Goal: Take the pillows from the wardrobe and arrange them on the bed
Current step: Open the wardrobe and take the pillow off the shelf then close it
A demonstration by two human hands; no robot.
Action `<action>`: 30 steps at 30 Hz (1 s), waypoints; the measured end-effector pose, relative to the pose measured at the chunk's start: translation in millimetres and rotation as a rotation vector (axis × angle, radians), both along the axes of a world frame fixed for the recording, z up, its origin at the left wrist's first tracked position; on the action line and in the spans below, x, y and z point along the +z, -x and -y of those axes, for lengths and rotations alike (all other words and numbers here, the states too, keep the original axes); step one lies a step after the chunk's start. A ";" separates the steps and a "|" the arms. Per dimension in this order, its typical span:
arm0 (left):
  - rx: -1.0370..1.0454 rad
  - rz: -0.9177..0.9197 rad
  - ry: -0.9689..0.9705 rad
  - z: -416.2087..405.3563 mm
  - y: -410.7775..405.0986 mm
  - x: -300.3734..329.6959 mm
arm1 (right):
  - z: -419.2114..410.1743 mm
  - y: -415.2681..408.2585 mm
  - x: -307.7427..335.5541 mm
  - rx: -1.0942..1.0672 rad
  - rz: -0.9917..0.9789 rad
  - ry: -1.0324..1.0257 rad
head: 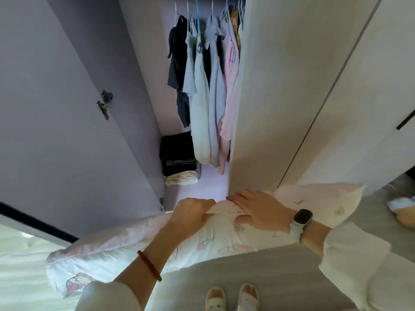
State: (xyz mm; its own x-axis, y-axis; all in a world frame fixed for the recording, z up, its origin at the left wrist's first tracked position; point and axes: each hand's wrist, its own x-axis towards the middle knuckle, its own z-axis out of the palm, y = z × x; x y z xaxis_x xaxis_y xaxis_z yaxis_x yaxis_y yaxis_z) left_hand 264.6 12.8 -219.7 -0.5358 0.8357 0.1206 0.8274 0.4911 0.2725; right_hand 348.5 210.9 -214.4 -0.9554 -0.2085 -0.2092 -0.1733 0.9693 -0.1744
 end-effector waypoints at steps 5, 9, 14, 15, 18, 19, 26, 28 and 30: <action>0.106 -0.047 -0.124 25.8 -5.3 -2.3 | 28.7 10.8 -12.4 0.113 -0.171 0.072; 0.408 0.206 -0.147 75.9 -11.9 -12.2 | 64.2 20.1 -24.9 0.214 -0.149 0.160; 1.036 0.066 -0.501 125.5 -19.1 -15.7 | 103.8 33.8 -37.5 0.268 -0.083 0.258; 1.183 0.002 -0.576 131.2 -18.4 -15.1 | 108.9 34.3 -39.9 0.275 -0.058 0.270; 1.483 -0.024 -0.770 148.6 -9.0 -9.1 | 118.7 35.1 -41.6 0.289 -0.017 0.329; 1.507 0.018 -0.809 155.8 -3.0 -7.1 | 121.0 35.9 -41.6 0.288 -0.012 0.339; 1.336 0.093 -0.985 170.7 12.8 -0.4 | 121.6 43.1 -46.2 0.282 -0.025 0.371; 1.286 0.064 -0.995 164.9 5.3 -1.9 | 118.8 40.7 -48.0 0.293 -0.013 0.372; 1.263 0.068 -0.970 152.8 -3.9 -7.4 | 114.5 35.7 -52.1 0.303 0.007 0.369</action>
State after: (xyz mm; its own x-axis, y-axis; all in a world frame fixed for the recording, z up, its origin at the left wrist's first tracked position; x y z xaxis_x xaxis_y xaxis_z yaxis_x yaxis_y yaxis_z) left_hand 268.5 -140.0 -227.1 -0.8203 -0.5058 0.2670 0.0149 0.4478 0.8940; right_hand 312.8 96.4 -266.4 -0.8387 -0.5394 -0.0753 -0.4364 0.7483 -0.4997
